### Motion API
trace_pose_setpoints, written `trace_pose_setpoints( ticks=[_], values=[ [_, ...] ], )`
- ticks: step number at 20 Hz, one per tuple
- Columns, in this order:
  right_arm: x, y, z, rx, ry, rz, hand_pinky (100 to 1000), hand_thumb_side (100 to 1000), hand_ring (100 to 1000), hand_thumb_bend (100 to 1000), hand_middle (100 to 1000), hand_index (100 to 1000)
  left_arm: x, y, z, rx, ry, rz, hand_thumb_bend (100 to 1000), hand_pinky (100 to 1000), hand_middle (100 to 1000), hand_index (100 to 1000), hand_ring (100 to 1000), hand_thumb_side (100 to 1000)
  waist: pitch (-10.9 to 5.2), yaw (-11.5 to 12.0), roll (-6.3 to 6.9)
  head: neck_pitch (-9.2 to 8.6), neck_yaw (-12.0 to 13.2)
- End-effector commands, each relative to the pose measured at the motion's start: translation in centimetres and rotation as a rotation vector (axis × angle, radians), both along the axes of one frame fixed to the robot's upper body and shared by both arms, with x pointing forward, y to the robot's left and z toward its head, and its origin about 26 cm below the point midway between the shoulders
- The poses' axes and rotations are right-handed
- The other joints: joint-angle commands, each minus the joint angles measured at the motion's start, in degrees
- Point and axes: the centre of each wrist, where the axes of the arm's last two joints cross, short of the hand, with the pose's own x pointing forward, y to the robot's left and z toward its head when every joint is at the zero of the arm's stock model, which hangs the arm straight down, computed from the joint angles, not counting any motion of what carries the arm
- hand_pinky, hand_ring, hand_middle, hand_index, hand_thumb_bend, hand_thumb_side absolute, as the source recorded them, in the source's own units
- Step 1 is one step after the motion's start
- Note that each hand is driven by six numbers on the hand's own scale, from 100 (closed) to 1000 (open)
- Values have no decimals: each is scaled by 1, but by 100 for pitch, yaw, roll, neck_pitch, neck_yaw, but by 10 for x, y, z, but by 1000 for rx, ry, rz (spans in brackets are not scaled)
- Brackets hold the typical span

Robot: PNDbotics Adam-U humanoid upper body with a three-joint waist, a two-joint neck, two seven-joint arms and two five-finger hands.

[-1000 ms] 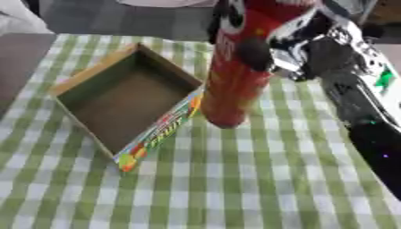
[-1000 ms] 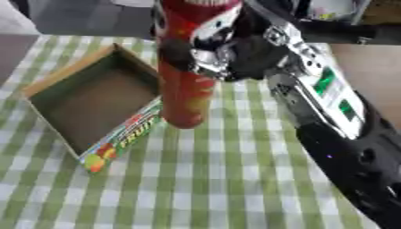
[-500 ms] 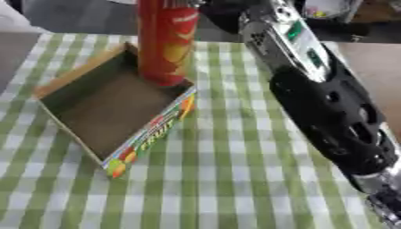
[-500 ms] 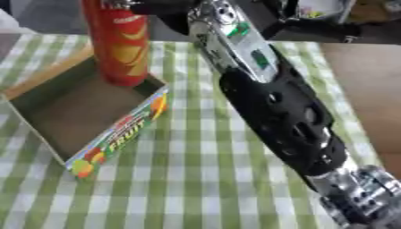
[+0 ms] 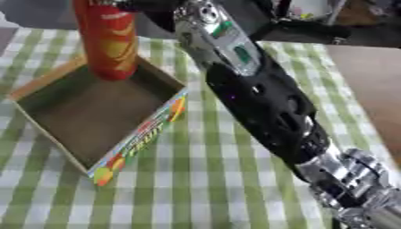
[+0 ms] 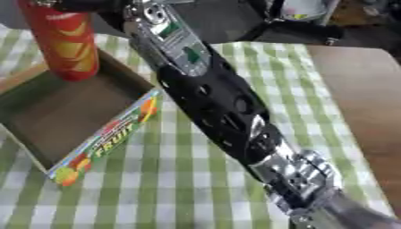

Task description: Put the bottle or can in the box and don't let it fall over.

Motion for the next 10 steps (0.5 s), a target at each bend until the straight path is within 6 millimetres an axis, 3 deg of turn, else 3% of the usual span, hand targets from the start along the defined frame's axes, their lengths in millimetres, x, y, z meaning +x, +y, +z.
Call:
trace_pose_setpoints(
  ticks=[1, 6, 8, 9, 10],
  values=[
    [8, 5, 4, 3, -25, -47, 488, 100, 491, 252, 451, 556, -3, -3, 15, 22, -46, -12, 579, 758, 825, 863, 894, 828, -70, 68, 19, -118, -190],
    [19, 9, -11, -55, -19, -98, 524, 100, 512, 293, 470, 592, -3, -1, 13, 17, -36, -2, 579, 758, 825, 862, 894, 827, -17, 102, -23, -107, -210],
    [21, 11, -17, -102, -12, -105, 657, 100, 638, 386, 588, 743, -3, -2, 12, 15, -32, -3, 578, 758, 825, 863, 895, 828, -9, 86, -20, -107, -196],
    [22, 11, -19, -138, -16, -104, 773, 100, 796, 458, 716, 812, -3, -2, 12, 16, -31, -4, 578, 758, 826, 863, 895, 828, -8, 73, -14, -109, -182],
    [22, 11, -20, -172, -26, -106, 818, 100, 855, 480, 758, 832, -3, -2, 11, 18, -31, -3, 578, 758, 826, 863, 895, 828, -7, 63, -8, -110, -168]
  ],
)
